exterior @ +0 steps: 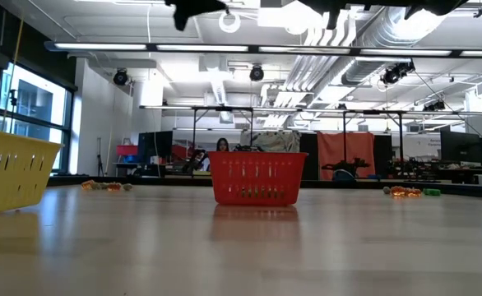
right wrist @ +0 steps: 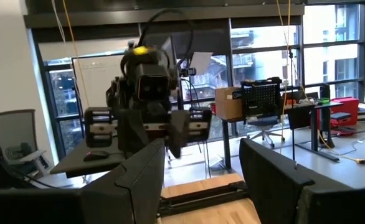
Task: Sort Halloween decoration
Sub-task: Put the green skeleton toy into the red bin
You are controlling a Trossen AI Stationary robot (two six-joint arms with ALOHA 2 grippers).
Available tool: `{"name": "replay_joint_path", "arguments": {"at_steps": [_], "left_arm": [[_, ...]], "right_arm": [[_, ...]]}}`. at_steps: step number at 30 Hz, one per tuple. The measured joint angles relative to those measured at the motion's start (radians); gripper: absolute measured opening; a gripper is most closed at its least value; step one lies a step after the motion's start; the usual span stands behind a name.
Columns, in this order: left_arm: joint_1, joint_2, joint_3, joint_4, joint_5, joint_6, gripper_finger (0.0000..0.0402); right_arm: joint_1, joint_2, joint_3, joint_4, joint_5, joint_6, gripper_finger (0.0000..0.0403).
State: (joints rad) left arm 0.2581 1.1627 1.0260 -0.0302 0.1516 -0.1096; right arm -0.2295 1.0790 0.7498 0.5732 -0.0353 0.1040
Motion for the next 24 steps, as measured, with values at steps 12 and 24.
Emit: {"name": "replay_joint_path", "arguments": {"at_steps": [12, 24], "left_arm": [[-0.026, -0.169, -0.405, 0.481, -0.012, -0.230, 0.0007], [-0.026, -0.163, -0.408, 0.562, -0.012, -0.223, 0.0001]], "right_arm": [[0.000, 0.000, 0.000, -0.010, -0.001, 0.050, 0.0202], [0.000, 0.000, 0.000, -0.015, -0.002, 0.053, 0.0202]]}}
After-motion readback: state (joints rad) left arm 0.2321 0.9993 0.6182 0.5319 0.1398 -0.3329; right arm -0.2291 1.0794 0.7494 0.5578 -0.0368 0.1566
